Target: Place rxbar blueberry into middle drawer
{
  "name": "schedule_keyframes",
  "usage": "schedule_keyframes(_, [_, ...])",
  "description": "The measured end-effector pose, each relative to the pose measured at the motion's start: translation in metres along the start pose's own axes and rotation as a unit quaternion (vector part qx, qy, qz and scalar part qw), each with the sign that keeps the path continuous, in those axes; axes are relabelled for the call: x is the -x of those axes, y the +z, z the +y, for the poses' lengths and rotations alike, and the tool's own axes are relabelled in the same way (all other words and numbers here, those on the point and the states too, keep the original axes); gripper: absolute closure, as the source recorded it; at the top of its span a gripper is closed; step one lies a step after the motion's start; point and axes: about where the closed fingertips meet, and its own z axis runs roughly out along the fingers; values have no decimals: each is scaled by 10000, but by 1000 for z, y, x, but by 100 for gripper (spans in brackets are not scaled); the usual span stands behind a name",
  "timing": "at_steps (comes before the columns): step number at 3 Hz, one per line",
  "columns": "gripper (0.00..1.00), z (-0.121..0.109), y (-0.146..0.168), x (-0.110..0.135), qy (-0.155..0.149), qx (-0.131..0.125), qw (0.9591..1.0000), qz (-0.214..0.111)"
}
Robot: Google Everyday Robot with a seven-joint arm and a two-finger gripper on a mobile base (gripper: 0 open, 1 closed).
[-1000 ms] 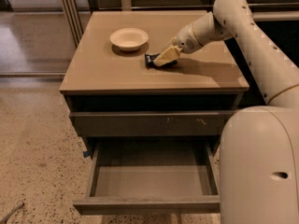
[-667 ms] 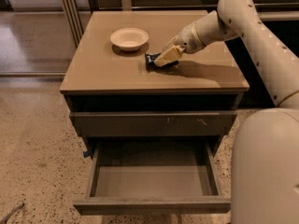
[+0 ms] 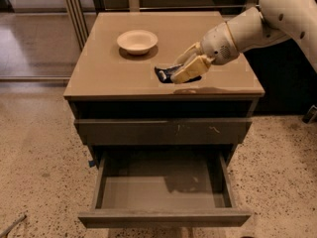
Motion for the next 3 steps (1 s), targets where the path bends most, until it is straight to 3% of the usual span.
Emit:
schedule_keyframes(1, [100,5,1,-2,0,-16,10000,35])
schedule_keyframes(2, [100,33,-16,10,-340,-361,9988,19])
schedule_keyframes(3, [100,67,-19,0,-551,-805,9949,-235])
